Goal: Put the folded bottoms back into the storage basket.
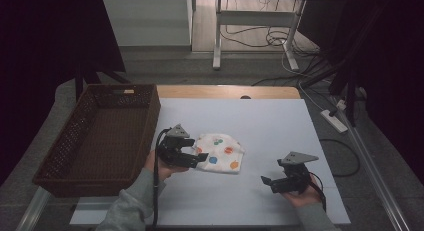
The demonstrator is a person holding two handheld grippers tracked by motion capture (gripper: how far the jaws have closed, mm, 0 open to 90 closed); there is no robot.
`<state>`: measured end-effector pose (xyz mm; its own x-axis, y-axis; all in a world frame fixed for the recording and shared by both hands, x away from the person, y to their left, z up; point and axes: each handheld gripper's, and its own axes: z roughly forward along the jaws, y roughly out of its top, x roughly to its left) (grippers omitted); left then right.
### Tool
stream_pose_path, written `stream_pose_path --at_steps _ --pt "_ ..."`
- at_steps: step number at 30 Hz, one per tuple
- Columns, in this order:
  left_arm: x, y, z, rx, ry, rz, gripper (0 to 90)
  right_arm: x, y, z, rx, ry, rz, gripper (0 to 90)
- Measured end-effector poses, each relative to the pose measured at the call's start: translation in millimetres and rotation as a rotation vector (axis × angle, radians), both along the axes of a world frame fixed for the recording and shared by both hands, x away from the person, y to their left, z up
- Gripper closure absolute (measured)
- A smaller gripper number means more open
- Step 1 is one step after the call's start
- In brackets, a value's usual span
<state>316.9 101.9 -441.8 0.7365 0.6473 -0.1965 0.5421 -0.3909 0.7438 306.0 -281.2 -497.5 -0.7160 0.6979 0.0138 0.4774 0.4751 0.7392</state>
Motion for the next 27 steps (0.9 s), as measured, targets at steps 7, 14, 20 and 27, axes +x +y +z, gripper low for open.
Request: stream_pose_path --at_steps 7,14,20,27 --pt "5.5 -4.7 1.8 0.003 0.0 0.001 24.9 0.2 -0.1 -0.1 -0.001 0.001 0.001 9.6" --pt "11.3 -12.8 -0.1 0.014 0.009 -0.008 24.8 0.3 -0.2 -0.3 -0.001 0.004 0.002 9.5" --pt "17.6 -16.2 -3.0 0.018 0.023 -0.006 24.9 0.4 -0.2 -0.6 -0.001 0.006 0.001 9.6" --pt "25.1 -19.6 -8.4 0.034 0.043 -0.001 24.7 0.6 -0.1 -0.9 -0.004 0.006 0.002 9.6"
